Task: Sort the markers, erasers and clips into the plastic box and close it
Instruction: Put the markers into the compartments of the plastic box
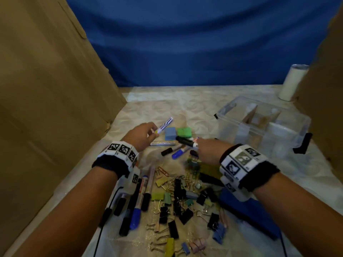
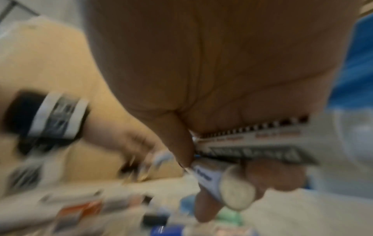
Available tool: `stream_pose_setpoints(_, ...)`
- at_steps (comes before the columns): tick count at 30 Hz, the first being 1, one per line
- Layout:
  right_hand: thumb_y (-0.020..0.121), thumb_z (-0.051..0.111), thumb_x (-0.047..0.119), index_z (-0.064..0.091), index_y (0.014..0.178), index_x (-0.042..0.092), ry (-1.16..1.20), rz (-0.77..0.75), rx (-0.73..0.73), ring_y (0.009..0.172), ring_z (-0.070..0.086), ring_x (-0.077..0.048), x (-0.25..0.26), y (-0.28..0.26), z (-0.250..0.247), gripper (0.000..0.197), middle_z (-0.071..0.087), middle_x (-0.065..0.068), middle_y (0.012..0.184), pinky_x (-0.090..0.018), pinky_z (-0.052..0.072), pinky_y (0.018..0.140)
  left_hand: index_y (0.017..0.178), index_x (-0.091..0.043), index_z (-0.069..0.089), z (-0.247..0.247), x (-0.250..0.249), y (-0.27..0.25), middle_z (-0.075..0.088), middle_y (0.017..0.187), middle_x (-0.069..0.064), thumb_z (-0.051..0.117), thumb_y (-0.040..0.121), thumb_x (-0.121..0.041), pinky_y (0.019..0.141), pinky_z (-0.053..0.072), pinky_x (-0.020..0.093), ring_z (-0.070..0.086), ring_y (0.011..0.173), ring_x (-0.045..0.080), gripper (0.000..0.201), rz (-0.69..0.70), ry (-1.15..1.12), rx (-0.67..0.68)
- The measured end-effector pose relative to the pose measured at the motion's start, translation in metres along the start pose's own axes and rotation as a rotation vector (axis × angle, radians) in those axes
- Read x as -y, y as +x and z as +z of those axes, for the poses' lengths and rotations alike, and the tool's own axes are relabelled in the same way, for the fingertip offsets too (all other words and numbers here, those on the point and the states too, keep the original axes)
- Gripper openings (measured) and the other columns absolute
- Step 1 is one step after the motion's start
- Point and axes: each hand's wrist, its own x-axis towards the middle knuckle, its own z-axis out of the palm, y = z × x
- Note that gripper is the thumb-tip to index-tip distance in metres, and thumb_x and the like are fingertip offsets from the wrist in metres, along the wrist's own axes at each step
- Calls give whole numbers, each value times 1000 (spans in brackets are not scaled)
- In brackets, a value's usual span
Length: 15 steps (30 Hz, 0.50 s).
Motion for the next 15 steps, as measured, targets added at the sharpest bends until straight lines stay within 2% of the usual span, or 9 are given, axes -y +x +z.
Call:
stream_pose_setpoints(2,100,37,18,43,120,6,43,40,-94,66,44,-21,-19,-14,-13,24,58,-16,103,-32,36,60,108,-17,60,12,-5,6,65,101,7,56,92,-35,79,48,34,61,93,27,24,-23,64,60)
stream_pose_setpoints(4,100,35,17,39,108,11,85,78,-161,57,40,-20,-37,-23,-21,10,54,-12,80,-33,33,56,106,-19,63,24,-12,12,67,105,7,57,90,-38,83,51,36,61,96,27,25,-42,137,120)
stream_pose_setpoints(6,100,34,16,38,109,11,140,96,-232,60,44,-22,-53,-34,-30,10,48,-7,73,-31,36,61,105,-19,64,34,-20,18,66,108,7,56,91,-38,84,51,35,61,98,27,25,-55,237,173)
stream_pose_setpoints(8,100,33,14,37,120,12,200,108,-300,72,52,-25,-66,-45,-40,21,55,-10,85,-33,43,72,101,-17,64,42,-29,22,65,106,9,54,91,-36,80,51,34,62,95,28,24,-68,335,217)
stream_pose_setpoints(9,99,33,13,36,119,15,227,121,-321,80,55,-28,-73,-50,-45,20,58,-13,94,-36,45,78,96,-16,64,45,-32,24,65,103,10,53,91,-35,78,50,34,62,92,28,22,-71,372,231)
stream_pose_setpoints(10,98,33,12,36,116,18,235,144,-342,86,55,-30,-78,-54,-51,19,58,-14,101,-38,45,81,90,-17,62,46,-35,26,65,99,9,53,91,-35,76,50,33,62,89,28,20,-79,403,241)
stream_pose_setpoints(12,95,39,9,37,119,20,184,201,-409,89,55,-30,-88,-56,-63,27,56,-13,105,-39,45,80,84,-19,58,49,-39,28,65,96,9,55,90,-33,75,51,33,63,87,28,16,-96,449,248)
stream_pose_setpoints(15,89,50,12,41,126,20,-17,288,-470,100,56,-33,-95,-51,-84,39,56,-12,114,-45,48,87,91,-18,65,50,-41,31,67,98,8,58,88,-29,75,54,34,65,87,27,14,-117,518,244)
